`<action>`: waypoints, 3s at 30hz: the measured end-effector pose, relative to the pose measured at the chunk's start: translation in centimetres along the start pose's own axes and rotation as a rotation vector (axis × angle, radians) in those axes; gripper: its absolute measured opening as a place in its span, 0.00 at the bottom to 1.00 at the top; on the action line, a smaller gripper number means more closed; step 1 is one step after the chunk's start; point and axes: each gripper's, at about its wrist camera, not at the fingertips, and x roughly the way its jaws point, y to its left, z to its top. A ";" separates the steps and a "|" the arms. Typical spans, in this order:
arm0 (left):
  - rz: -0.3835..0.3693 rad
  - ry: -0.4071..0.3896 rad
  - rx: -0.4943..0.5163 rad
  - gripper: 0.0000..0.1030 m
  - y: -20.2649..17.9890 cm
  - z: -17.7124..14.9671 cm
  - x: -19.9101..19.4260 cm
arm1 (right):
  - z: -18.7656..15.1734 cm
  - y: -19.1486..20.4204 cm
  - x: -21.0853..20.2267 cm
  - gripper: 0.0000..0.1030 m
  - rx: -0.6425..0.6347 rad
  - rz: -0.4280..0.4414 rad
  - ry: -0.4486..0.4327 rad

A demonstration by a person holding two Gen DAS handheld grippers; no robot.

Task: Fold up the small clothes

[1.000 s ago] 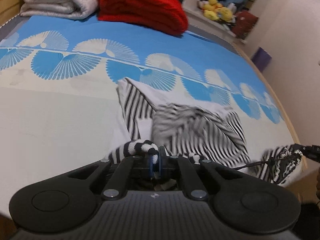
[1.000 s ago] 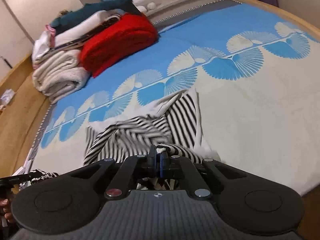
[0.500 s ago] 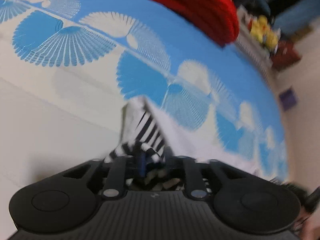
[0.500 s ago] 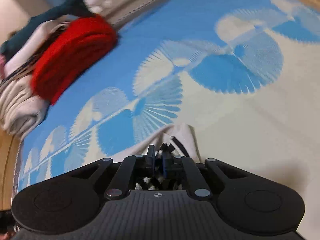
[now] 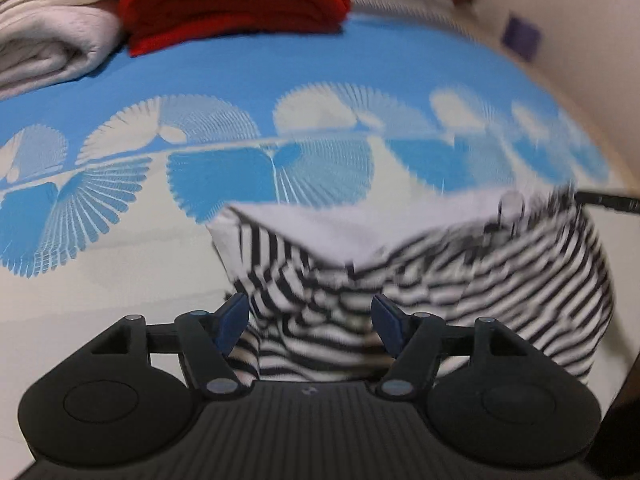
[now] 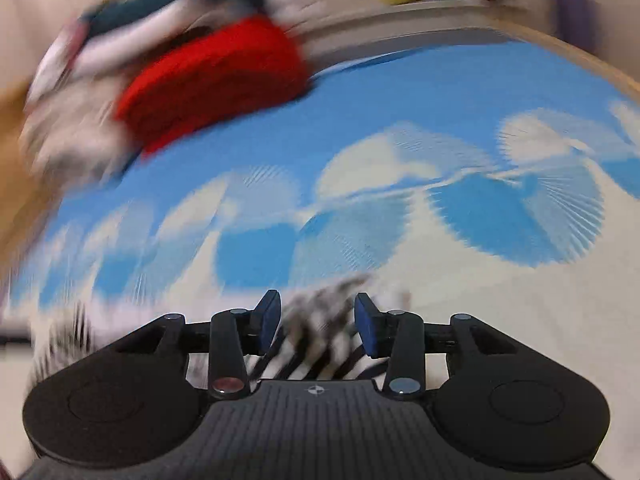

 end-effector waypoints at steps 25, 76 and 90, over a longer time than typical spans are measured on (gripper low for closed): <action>0.104 -0.296 -0.102 0.11 1.4 5.4 2.2 | 4.5 3.8 1.9 0.02 -0.104 -0.203 -0.260; 0.140 -0.048 -0.361 0.44 7.5 5.0 1.0 | 5.0 -2.4 0.0 0.40 0.141 -0.179 -0.148; 0.115 0.052 -0.391 0.38 5.6 -5.8 -3.9 | -7.3 -5.4 -4.5 0.40 0.291 -0.153 0.139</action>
